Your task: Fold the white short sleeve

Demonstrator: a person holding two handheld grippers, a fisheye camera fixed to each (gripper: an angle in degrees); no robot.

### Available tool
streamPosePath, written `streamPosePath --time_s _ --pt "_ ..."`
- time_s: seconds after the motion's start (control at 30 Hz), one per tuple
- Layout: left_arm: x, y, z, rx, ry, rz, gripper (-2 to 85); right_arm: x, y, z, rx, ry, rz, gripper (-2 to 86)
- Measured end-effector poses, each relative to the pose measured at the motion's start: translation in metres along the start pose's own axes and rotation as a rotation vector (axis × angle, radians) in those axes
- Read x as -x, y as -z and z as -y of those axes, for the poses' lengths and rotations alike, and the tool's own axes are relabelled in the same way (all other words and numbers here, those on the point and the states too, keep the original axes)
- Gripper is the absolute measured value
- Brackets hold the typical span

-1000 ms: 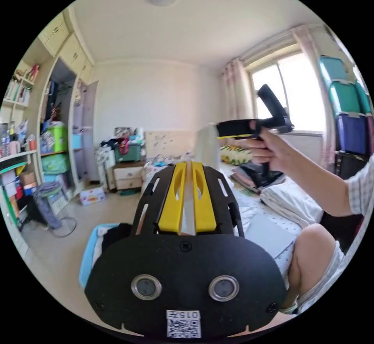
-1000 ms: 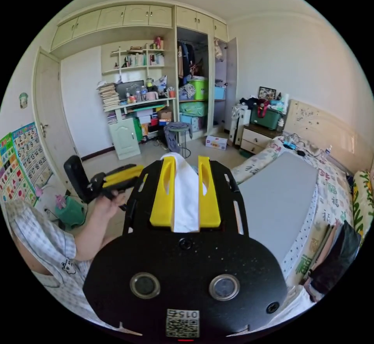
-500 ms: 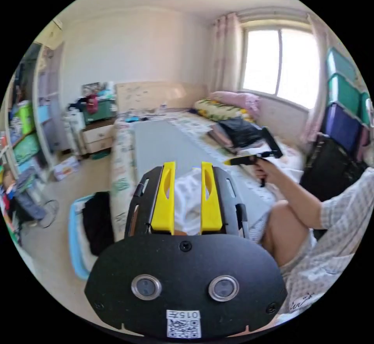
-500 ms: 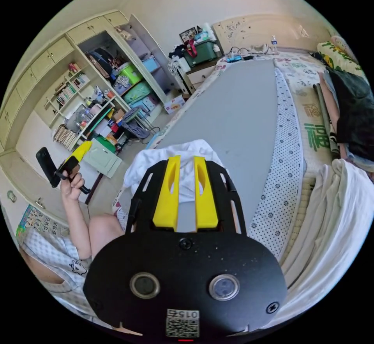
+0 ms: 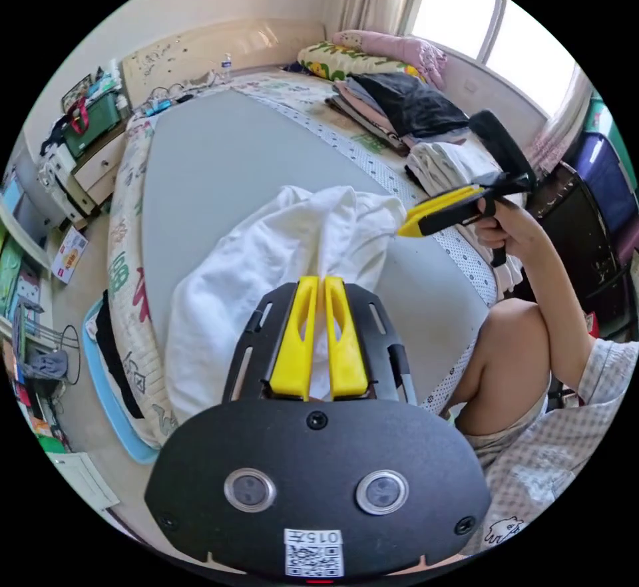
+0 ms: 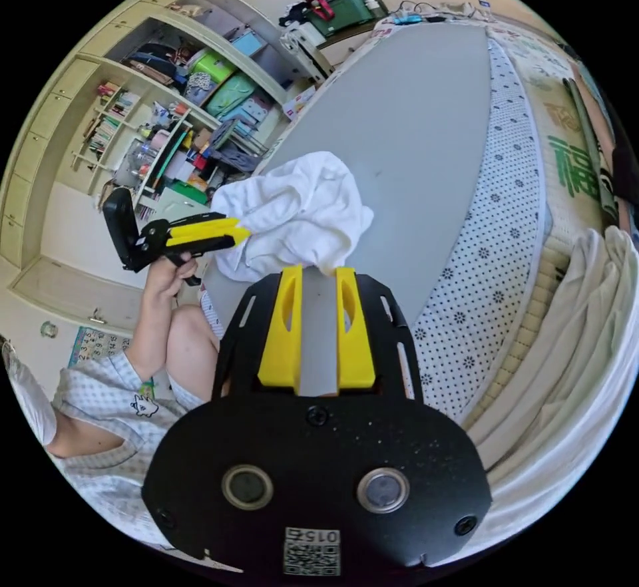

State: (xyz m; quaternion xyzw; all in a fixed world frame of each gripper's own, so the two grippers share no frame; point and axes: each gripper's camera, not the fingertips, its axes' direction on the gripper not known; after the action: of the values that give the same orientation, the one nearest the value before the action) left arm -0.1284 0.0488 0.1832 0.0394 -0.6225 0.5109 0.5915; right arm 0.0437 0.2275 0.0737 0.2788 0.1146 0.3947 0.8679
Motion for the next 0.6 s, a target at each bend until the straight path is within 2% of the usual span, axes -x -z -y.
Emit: streamPosePath --time_s 0.1,0.17,0.27,0.37,0.43,0.5,0.57,0.6 --pt "0.030 0.054 -0.029 -0.211 0.161 0.060 1.0 0.007 0.013 -0.007 -0.107 0.076 0.065 2.4" --pt "0.052 0.099 -0.068 -0.363 0.320 0.210 1.1 0.012 0.039 -0.021 -0.246 0.139 0.227 0.9" --pt "0.070 0.125 -0.103 -0.351 0.404 0.450 2.5 0.012 0.059 -0.039 -0.380 0.191 0.361 0.1" --pt "0.088 0.126 -0.117 -0.275 0.439 0.532 7.1 0.015 0.066 -0.046 -0.443 0.190 0.321 -0.2" --pt "0.084 0.133 -0.119 -0.326 0.405 0.508 8.5 0.014 0.070 -0.049 -0.476 0.179 0.316 -0.2" --pt "0.072 0.136 -0.117 -0.403 0.282 0.390 8.5 0.010 0.076 -0.055 -0.517 0.179 0.346 -0.2" --pt "0.060 0.121 -0.101 -0.386 0.077 0.083 8.0 0.009 0.083 -0.061 -0.561 0.183 0.376 -0.1" --pt "0.058 0.116 -0.095 -0.364 0.050 0.031 8.5 0.010 0.084 -0.060 -0.561 0.188 0.378 0.0"
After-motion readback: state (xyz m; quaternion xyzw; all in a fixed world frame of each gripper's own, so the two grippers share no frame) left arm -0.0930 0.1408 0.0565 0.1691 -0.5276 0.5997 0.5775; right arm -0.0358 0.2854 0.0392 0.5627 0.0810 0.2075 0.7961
